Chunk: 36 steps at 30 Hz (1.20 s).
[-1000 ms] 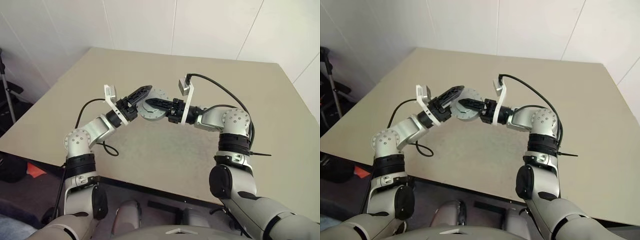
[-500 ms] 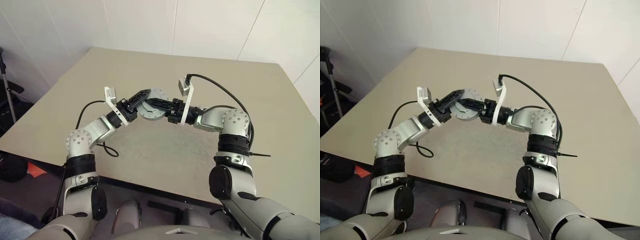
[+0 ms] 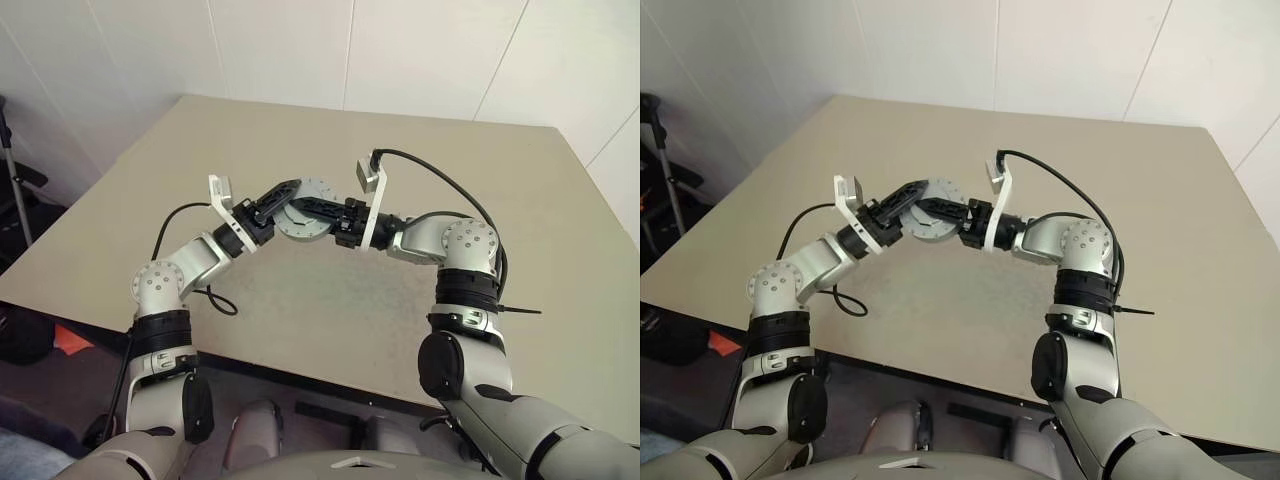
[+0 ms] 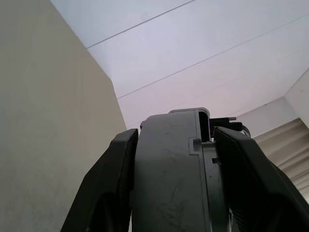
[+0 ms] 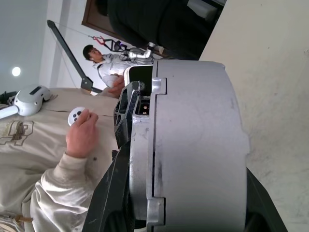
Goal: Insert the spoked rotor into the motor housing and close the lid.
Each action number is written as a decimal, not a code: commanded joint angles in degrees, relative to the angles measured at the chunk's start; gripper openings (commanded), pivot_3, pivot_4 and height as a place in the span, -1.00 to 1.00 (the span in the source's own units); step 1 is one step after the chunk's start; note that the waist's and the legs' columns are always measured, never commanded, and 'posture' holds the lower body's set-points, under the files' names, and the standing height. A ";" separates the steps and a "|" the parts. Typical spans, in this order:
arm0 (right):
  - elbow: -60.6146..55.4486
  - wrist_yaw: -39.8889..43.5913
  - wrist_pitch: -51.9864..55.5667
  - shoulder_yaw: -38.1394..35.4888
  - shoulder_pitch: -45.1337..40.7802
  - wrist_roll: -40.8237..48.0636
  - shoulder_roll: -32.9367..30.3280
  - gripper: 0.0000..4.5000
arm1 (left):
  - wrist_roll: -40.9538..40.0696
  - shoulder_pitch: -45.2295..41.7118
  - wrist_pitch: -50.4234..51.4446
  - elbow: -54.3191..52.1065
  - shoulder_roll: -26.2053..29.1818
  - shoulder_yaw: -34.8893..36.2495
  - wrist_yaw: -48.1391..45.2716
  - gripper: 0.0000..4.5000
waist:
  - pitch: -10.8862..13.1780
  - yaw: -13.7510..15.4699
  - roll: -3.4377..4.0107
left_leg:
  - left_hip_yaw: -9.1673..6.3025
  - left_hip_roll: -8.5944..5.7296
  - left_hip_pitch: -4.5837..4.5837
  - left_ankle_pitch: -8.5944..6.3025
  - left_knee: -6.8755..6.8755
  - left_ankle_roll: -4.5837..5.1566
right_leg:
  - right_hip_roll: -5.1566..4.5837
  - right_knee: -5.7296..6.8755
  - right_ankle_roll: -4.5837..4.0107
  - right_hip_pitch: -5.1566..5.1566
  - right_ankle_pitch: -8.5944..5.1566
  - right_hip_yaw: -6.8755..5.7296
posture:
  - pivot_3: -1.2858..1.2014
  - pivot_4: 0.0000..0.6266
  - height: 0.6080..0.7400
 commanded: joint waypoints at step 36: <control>0.53 1.00 -22.32 11.33 1.51 -13.23 -4.56 0.95 | 21.83 0.84 -26.94 10.69 2.27 7.33 10.16 -0.04 | -0.01 -0.30 -0.02 | -0.22 0.06 -0.22 -0.03 0.73 0.05 | -0.01 0.01 0.23 0.20 0.32 0.02 | 0.03 -1.00 1.00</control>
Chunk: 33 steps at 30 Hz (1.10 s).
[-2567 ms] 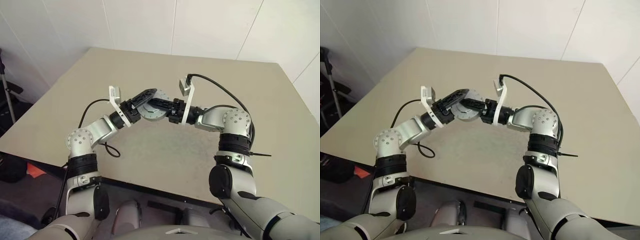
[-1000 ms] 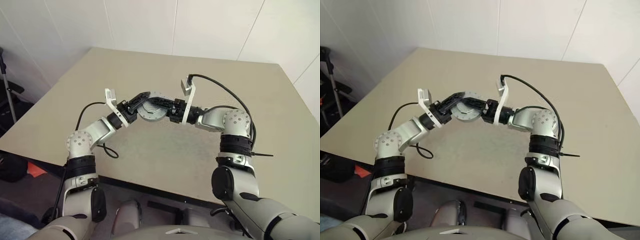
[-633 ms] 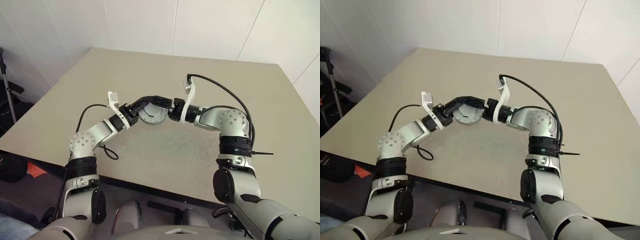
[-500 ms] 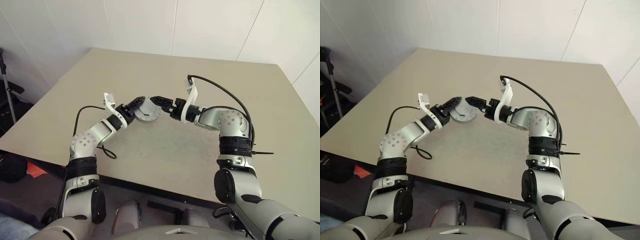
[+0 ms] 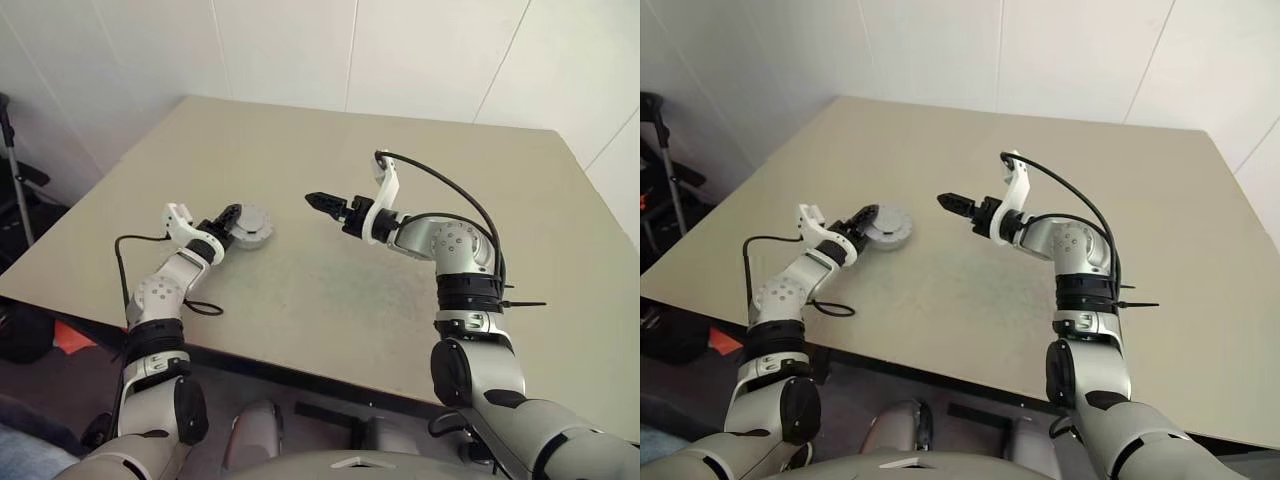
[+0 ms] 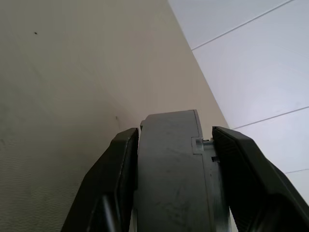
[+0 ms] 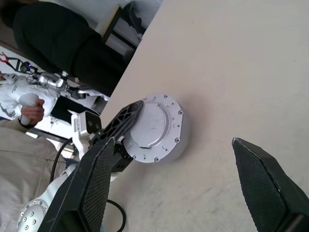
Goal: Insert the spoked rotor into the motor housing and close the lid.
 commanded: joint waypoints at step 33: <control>16.71 22.62 -42.75 7.63 -2.11 -18.08 -12.10 0.97 | 27.27 -0.95 -31.10 -5.59 12.90 -14.61 -8.19 0.98 | -0.05 1.22 -0.40 | 0.09 -0.08 0.92 0.01 0.02 -0.04 | -0.24 -0.07 -0.16 0.84 -0.02 0.01 | 0.03 -1.00 1.00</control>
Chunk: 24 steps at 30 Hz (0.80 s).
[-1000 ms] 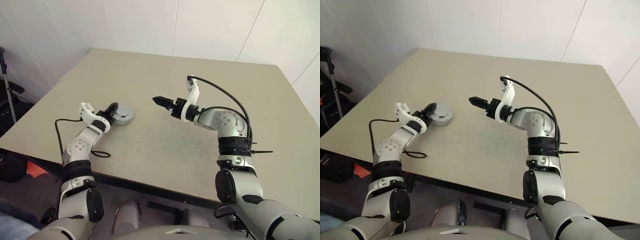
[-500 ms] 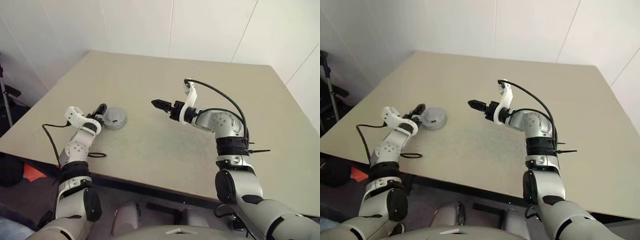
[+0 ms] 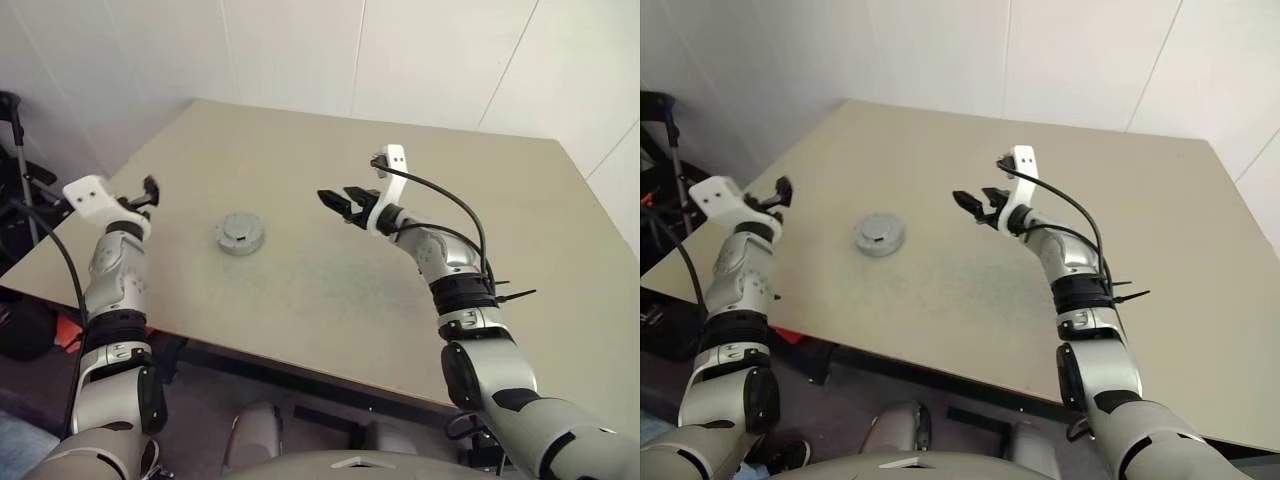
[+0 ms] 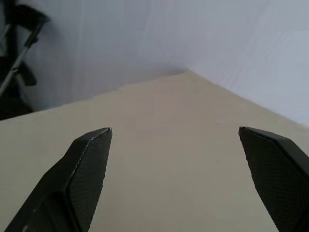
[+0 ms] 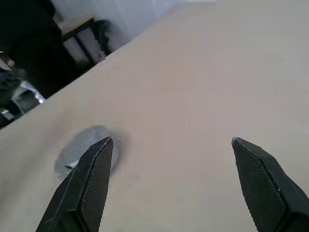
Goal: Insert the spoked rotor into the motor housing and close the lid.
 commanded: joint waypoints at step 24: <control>13.91 11.82 -27.46 3.34 -1.88 -15.43 -10.68 0.97 | 4.21 3.55 9.33 -17.60 -1.34 -16.25 -20.70 0.98 | 0.00 -2.71 0.00 | 0.26 0.33 0.03 -0.28 0.11 0.73 | 0.26 0.17 -0.47 -0.16 -0.12 0.02 | 0.03 -1.00 1.00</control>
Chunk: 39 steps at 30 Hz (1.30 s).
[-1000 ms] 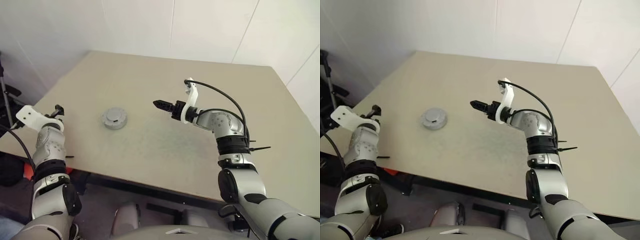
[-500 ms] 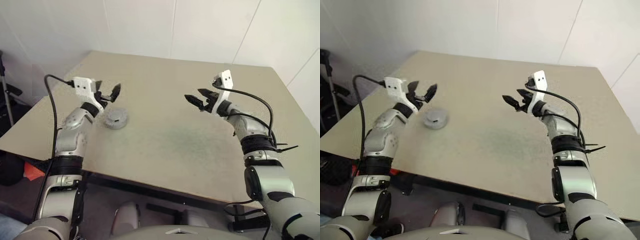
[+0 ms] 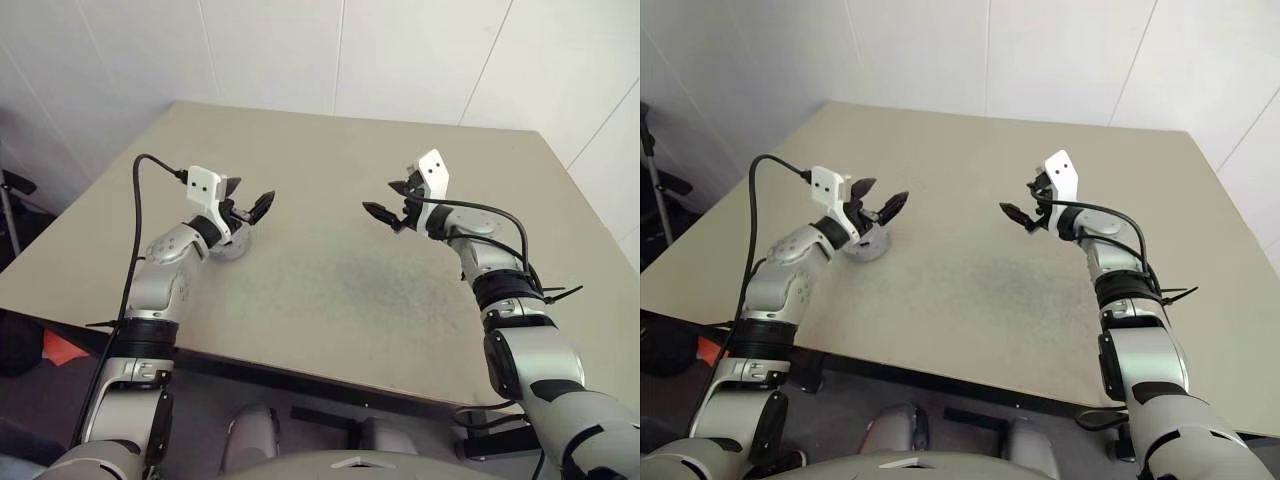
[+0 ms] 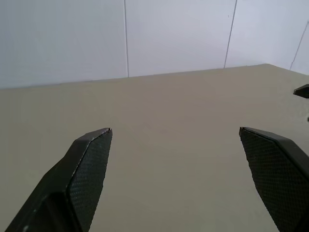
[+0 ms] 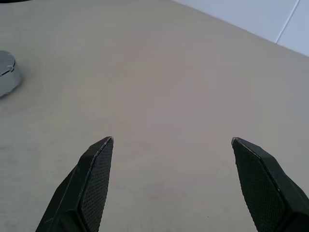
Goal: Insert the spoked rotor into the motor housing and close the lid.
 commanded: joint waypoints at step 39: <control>-6.86 5.87 -0.99 -3.27 7.87 0.59 -8.71 0.97 | -0.87 4.02 4.85 -4.32 -6.07 -5.23 -8.13 0.98 | 0.00 -0.09 0.01 | 0.12 0.01 0.09 -0.24 0.01 0.61 | 0.00 -0.10 0.00 0.05 0.00 0.04 | 0.03 -1.00 1.00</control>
